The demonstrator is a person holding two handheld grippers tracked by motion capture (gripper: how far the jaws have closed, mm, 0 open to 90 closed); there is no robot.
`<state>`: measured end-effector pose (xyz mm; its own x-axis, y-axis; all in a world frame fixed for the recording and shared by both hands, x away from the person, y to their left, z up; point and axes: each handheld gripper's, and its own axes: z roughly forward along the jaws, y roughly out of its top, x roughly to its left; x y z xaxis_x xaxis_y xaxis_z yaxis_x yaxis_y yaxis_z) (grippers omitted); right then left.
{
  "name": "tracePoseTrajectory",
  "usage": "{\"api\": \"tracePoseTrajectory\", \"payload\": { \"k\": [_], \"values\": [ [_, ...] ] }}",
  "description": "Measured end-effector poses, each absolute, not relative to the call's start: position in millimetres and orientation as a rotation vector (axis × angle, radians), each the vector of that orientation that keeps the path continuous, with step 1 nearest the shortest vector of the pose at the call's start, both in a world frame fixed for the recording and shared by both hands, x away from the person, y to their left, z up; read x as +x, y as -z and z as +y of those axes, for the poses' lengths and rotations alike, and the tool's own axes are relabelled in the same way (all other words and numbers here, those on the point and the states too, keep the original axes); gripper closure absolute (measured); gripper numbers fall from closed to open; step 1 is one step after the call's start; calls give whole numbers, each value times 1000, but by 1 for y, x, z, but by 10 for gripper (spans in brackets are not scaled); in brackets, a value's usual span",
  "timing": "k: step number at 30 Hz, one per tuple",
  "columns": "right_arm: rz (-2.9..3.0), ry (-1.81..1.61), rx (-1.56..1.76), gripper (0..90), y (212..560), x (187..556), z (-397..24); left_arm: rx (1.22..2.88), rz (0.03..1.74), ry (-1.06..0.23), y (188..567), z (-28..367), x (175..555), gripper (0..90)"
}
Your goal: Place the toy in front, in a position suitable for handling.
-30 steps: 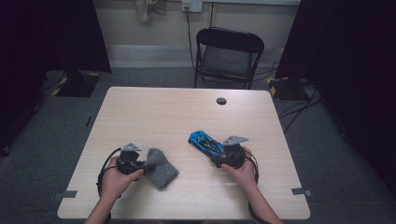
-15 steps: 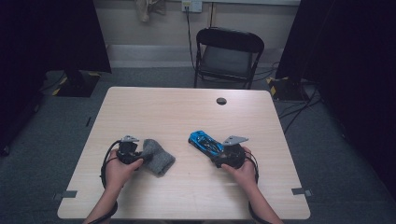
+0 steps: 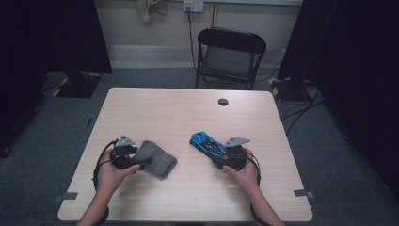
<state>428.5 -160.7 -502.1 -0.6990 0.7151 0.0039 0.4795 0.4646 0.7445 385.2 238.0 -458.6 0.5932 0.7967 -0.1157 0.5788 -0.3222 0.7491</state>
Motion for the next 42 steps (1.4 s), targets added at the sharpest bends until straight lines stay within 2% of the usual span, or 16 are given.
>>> {"api": "tracePoseTrajectory", "payload": {
  "k": [7, 15, 18, 31, 42],
  "values": [
    [2409, -1077, 1015, 255, 502, 429, -161, 2117, 912, -340, 460, 212, 385, 200],
    [2409, -1078, 1016, 255, 502, 428, -161, 2191, 942, -352, 483, 201, 389, 177],
    [2409, -1077, 1015, 256, 502, 429, -161, 2159, 966, -358, 490, 200, 388, 180],
    [2408, -1078, 1016, 255, 502, 428, -161, 2128, 994, -373, 492, 200, 383, 322],
    [2407, -1077, 1019, 255, 502, 428, -161, 2140, 1003, -365, 491, 199, 383, 357]
  ]
}}
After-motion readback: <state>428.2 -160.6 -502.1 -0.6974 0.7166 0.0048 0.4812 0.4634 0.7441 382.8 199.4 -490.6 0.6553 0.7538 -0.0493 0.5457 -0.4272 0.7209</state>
